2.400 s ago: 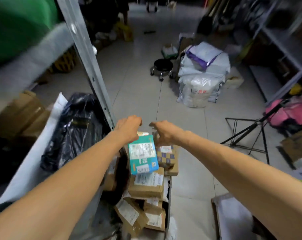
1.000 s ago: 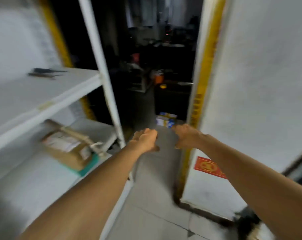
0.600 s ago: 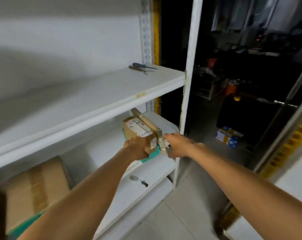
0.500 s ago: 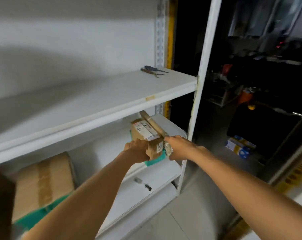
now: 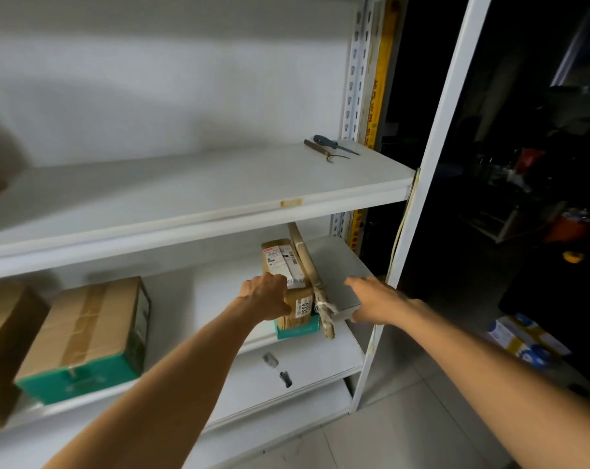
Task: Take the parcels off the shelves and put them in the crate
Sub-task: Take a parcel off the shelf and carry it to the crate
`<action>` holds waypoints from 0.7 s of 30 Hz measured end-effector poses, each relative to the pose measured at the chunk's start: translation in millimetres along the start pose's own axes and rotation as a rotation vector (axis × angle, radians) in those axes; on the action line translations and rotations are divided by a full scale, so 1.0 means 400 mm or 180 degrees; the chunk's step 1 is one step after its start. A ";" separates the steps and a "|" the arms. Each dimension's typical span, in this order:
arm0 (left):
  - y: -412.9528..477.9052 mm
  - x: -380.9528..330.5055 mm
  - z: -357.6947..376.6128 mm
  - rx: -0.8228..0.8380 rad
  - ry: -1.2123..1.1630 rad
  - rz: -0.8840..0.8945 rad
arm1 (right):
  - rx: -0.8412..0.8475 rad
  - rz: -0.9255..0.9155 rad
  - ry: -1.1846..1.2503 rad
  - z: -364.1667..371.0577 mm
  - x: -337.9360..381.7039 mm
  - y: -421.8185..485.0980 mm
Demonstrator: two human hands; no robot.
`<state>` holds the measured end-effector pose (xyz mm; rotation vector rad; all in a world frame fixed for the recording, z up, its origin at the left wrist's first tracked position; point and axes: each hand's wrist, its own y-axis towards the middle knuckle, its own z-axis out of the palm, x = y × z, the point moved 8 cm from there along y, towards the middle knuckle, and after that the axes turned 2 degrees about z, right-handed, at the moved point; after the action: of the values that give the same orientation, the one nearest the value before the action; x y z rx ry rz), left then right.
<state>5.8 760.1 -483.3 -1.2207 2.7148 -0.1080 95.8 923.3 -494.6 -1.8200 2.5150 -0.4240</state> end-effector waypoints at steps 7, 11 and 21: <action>0.058 -0.007 -0.022 -0.0086 0.0026 0.0014 | 0.0097 -0.0079 -0.0028 -0.008 -0.011 0.044; 0.079 0.004 -0.020 -0.0115 -0.0010 -0.0005 | 0.0037 -0.0185 -0.0014 -0.033 0.006 0.074; 0.090 0.041 -0.004 -0.0195 -0.0187 -0.0416 | 0.0062 -0.0676 0.0043 -0.047 0.037 0.136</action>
<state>-31.5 771.8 -488.6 -1.3955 2.6052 -0.0046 37.3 929.1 -486.2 -2.0921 2.3245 -0.4637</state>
